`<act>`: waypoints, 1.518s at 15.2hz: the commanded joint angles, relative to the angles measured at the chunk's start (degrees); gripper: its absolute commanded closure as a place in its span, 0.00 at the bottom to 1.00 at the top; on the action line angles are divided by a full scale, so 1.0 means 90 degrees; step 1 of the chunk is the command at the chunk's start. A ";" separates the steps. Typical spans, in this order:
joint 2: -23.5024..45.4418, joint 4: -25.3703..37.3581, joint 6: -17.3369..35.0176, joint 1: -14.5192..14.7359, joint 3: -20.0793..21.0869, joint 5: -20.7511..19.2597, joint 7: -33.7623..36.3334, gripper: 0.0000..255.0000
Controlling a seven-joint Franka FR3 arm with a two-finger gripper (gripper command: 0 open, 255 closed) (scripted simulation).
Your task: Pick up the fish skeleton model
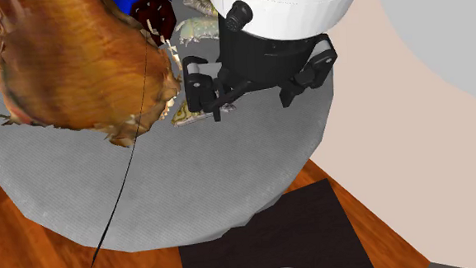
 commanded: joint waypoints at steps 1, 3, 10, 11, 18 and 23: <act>0.0000 0.0000 0.0000 0.0000 0.0000 0.0000 0.0000 0.00; 0.0671 0.0433 0.0033 -0.0216 0.0088 0.0048 0.0599 0.00; 0.2828 0.2072 -0.0175 -0.0888 0.0133 0.0126 0.2602 0.00; 0.3110 0.2311 -0.0236 -0.0970 0.0106 0.0137 0.2873 0.00; 0.3121 0.1804 0.0269 -0.0974 0.0096 0.0138 0.2896 0.00; 0.3111 0.1674 0.0389 -0.0975 0.0097 0.0139 0.2892 1.00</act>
